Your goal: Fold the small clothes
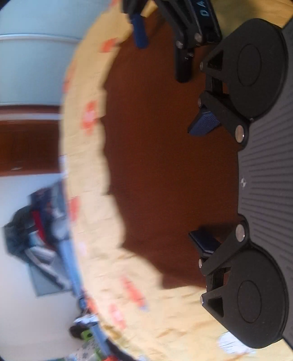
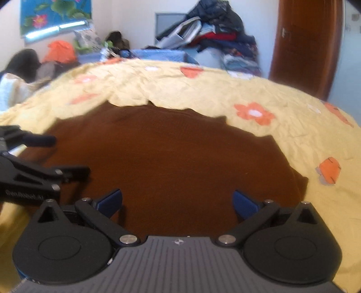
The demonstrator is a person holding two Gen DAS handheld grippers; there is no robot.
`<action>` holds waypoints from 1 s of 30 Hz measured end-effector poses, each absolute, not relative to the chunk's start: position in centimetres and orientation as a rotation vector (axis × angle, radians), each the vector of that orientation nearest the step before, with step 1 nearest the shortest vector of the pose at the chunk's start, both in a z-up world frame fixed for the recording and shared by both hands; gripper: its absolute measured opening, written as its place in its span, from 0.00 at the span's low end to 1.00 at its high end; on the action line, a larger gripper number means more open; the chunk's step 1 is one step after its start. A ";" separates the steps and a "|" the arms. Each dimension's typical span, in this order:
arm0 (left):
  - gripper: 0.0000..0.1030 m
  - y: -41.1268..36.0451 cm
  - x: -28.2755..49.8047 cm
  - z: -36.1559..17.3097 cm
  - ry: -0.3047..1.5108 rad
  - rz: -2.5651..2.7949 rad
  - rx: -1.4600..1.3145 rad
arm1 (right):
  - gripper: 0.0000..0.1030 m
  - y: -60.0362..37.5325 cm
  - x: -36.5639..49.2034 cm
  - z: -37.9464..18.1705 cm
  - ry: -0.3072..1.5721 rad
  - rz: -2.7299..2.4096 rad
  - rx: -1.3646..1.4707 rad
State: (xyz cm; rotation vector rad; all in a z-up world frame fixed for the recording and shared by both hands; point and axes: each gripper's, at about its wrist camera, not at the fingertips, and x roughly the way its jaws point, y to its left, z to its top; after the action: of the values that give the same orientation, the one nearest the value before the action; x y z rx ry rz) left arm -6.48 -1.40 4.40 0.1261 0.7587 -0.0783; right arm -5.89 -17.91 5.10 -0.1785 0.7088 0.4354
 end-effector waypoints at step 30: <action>0.51 10.0 -11.5 4.8 0.823 0.120 -0.758 | 1.00 -21.9 -10.8 2.0 0.641 0.391 -0.120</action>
State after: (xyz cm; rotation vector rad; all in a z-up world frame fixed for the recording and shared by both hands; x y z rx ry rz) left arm -11.50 9.97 4.80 -0.7579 0.8235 0.1195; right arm -10.78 -21.89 2.02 -0.1200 0.6409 0.3907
